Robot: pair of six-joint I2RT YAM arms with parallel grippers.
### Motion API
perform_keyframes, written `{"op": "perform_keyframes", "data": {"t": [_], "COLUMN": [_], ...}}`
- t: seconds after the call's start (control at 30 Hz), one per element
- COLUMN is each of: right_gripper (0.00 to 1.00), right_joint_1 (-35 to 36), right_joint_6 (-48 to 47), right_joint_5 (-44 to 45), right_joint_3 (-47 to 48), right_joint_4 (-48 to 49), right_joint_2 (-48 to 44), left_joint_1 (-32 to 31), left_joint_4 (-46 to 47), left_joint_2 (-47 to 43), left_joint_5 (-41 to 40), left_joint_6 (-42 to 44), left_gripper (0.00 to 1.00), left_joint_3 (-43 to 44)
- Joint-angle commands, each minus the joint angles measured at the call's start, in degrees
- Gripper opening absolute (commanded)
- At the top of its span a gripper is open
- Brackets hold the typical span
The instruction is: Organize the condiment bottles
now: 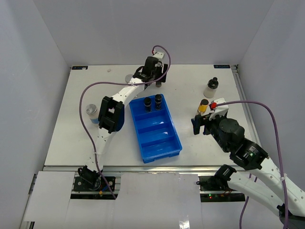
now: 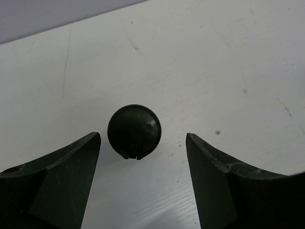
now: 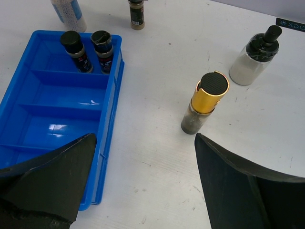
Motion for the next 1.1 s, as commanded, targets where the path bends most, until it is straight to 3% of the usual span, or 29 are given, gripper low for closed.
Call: {"op": "perform_keyframes", "data": {"t": [0.0, 0.47, 0.63, 0.73, 0.87, 1.0, 1.07], "right_gripper": [0.9, 0.9, 0.9, 0.9, 0.9, 0.9, 0.9], "right_joint_1": [-0.29, -0.28, -0.29, -0.29, -0.22, -0.21, -0.28], "right_joint_6": [-0.83, -1.09, -1.12, -1.15, -1.25, -1.39, -1.61], "right_joint_5": [0.87, 1.39, 1.56, 1.7, 2.2, 2.97, 3.59], "right_joint_3": [-0.07, -0.69, -0.96, -0.96, -1.02, -0.72, -0.88], "right_joint_4": [3.36, 3.62, 3.89, 3.91, 3.91, 3.4, 3.62], "right_joint_2": [0.67, 0.84, 0.91, 0.82, 0.67, 0.63, 0.29], "left_joint_1": [-0.08, -0.08, -0.17, -0.46, -1.05, -2.38, -3.11], "left_joint_4": [2.8, 5.54, 7.06, 8.08, 9.36, 8.56, 8.7], "left_joint_2": [-0.94, 2.92, 1.82, -0.25, -4.22, -8.45, -11.99], "left_joint_5": [-2.22, -0.3, -0.51, -1.34, -2.54, -6.44, -7.18], "left_joint_6": [1.37, 2.78, 2.52, 2.86, 3.97, 4.63, 4.68], "left_gripper": [0.82, 0.72, 0.51, 0.31, 0.13, 0.0, 0.0], "left_joint_3": [-0.89, 0.67, -1.49, -3.76, -6.46, -5.55, -6.08]}}
